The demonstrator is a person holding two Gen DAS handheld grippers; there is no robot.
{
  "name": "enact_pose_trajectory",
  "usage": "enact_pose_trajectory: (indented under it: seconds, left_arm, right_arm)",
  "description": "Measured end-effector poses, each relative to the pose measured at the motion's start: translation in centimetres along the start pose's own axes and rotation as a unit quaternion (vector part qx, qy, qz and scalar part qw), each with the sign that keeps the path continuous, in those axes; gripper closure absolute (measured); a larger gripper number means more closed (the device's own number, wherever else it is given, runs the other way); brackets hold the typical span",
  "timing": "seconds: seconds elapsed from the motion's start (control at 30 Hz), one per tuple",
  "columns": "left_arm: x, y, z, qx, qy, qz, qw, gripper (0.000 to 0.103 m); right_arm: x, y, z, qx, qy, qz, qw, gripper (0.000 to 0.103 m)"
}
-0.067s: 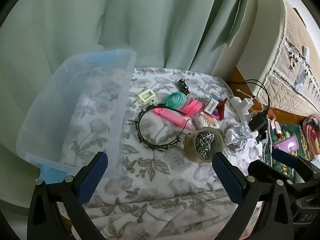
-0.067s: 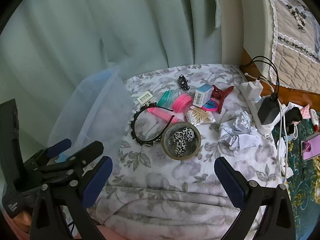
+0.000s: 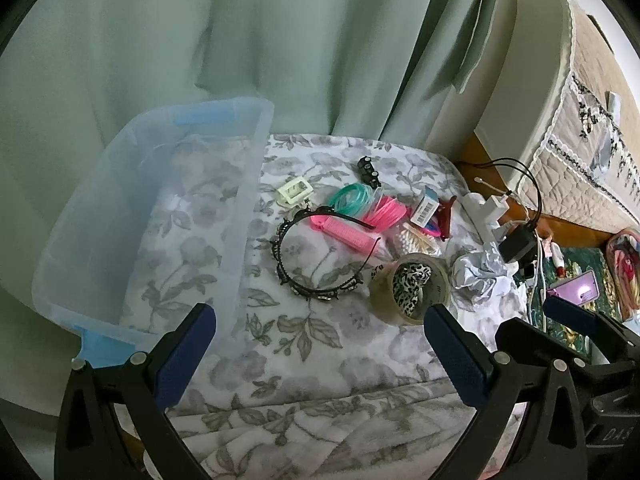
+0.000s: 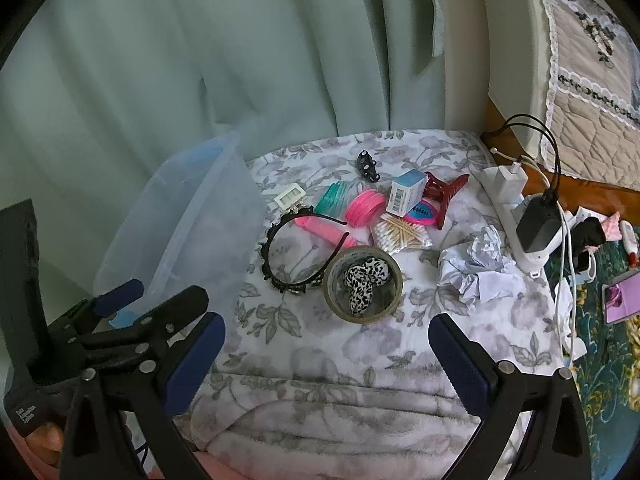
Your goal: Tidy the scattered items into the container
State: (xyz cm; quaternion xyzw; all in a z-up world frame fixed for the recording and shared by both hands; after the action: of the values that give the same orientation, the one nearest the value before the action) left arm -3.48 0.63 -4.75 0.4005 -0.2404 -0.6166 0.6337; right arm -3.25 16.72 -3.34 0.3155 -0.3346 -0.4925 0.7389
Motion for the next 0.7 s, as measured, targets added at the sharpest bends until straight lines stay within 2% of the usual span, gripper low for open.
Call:
enact_pose_trajectory:
  seconds: [0.2,0.37,0.53,0.7]
  left_arm:
    - [0.6,-0.1,0.1,-0.016,0.009,0.004,0.9998,0.000]
    - [0.6,0.1,0.4,-0.034,-0.012,0.013,0.9993,0.000]
    - [0.3,0.2,0.1,-0.038,-0.024,0.017,0.9989,0.000]
    - [0.6,0.0,-0.7,-0.024,-0.008,0.018,0.9995,0.000]
  right_arm:
    - [-0.2,-0.3,0.2,-0.002,0.004,0.000,1.000,0.000]
    - [0.0,-0.8,-0.1,-0.009,0.009,0.006,1.000,0.000]
    - [0.3,-0.7,0.1,-0.016,0.030,0.007,0.999,0.000]
    - [0.3,-0.5,-0.3,-0.016,0.035,-0.002,0.999,0.000]
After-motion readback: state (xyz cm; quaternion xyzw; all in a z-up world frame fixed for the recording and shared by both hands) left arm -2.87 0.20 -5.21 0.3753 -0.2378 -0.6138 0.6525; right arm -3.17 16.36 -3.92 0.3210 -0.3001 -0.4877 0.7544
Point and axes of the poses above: each gripper's, at about its wrist camera, not at the fingertips, and y roughly against the way its jaws point, x to its left, z to its top, the point moved 6 cm from there along -y, roughly the way its jaws point, and after that the axes turned 8 degrees about y, right-handed, at the moved point
